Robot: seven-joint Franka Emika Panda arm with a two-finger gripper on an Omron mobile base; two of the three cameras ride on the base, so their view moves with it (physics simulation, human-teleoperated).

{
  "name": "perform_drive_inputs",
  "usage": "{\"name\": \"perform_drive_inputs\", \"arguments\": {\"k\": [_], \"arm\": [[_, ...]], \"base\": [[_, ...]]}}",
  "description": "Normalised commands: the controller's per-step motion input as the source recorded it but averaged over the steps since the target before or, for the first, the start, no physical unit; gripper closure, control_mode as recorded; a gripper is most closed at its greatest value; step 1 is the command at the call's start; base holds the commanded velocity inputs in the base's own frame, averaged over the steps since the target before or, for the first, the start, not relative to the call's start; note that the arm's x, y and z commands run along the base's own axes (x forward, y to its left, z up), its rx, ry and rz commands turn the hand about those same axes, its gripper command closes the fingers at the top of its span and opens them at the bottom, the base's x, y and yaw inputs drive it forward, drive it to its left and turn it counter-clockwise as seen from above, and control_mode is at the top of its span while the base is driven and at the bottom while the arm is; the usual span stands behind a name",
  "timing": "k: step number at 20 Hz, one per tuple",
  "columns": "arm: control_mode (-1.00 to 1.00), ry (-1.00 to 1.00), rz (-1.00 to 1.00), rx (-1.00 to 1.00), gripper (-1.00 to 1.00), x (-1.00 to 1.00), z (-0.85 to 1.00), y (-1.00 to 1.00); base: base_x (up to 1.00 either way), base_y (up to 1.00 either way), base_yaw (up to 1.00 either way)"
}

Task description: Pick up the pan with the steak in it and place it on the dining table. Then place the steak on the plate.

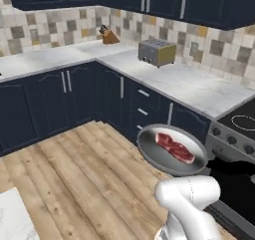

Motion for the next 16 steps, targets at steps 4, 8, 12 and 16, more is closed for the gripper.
{"name": "perform_drive_inputs", "arguments": {"k": [4,8,12,16], "arm": [[1.00,0.00,0.00,0.00,1.00,0.00,0.00,0.00],[1.00,0.00,0.00,0.00,1.00,0.00,0.00,0.00],[1.00,0.00,0.00,0.00,1.00,0.00,0.00,0.00],[1.00,0.00,0.00,0.00,1.00,0.00,0.00,0.00]], "base": [[-0.05,0.00,0.46],[-0.06,0.00,0.46],[-0.06,0.00,0.46],[-0.06,0.00,0.48]]}}
